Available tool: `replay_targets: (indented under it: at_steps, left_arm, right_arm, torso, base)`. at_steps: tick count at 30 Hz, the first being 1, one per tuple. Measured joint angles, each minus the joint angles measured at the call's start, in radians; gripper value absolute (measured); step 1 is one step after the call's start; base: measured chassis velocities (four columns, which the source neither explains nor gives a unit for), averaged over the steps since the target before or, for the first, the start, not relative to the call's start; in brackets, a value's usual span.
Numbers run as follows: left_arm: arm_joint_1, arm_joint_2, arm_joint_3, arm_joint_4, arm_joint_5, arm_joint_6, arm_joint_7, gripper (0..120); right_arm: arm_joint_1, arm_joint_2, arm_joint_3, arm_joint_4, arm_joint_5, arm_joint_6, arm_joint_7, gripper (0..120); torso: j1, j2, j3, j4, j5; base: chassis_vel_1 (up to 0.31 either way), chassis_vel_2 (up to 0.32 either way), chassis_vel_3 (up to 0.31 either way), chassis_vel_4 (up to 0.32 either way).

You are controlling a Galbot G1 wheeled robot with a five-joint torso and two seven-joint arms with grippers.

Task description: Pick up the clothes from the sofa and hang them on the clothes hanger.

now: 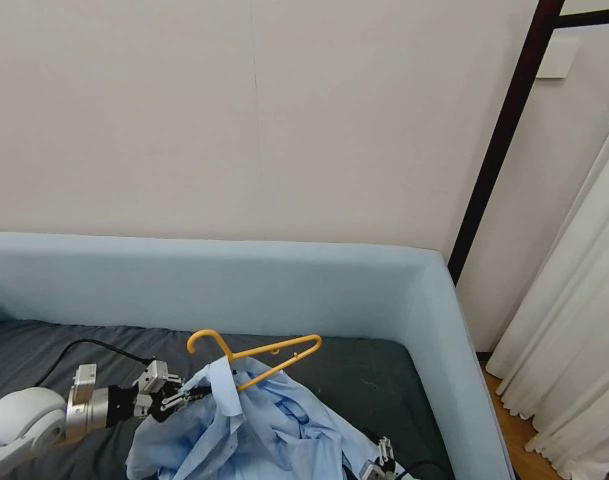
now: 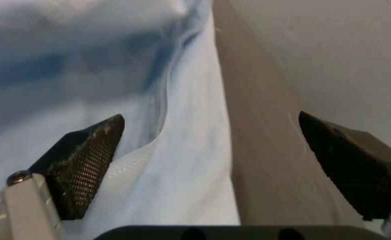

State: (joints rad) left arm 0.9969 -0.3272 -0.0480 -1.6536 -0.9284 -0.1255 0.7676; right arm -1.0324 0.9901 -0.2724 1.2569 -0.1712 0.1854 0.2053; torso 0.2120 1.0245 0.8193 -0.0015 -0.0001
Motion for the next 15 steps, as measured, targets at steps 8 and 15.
replay_targets:
  at_steps: [8,15]
  left_arm:
    - [-0.005,-0.005,0.003,0.005,-0.001,0.000,0.000,1]
    - [-0.003,0.000,0.003,0.000,-0.001,0.000,0.003,1]
  right_arm:
    - [0.017,-0.014,0.005,-0.012,0.011,0.003,0.004,84]
    - [0.006,-0.002,-0.016,-0.006,0.014,0.027,-0.034,56]
  torso:
    - [0.000,0.000,0.000,0.0000,0.0000]
    - [0.000,0.000,0.000,-0.0001,0.0001]
  base:
    - [0.000,0.000,0.000,0.000]
    - [0.000,0.000,0.000,0.000]
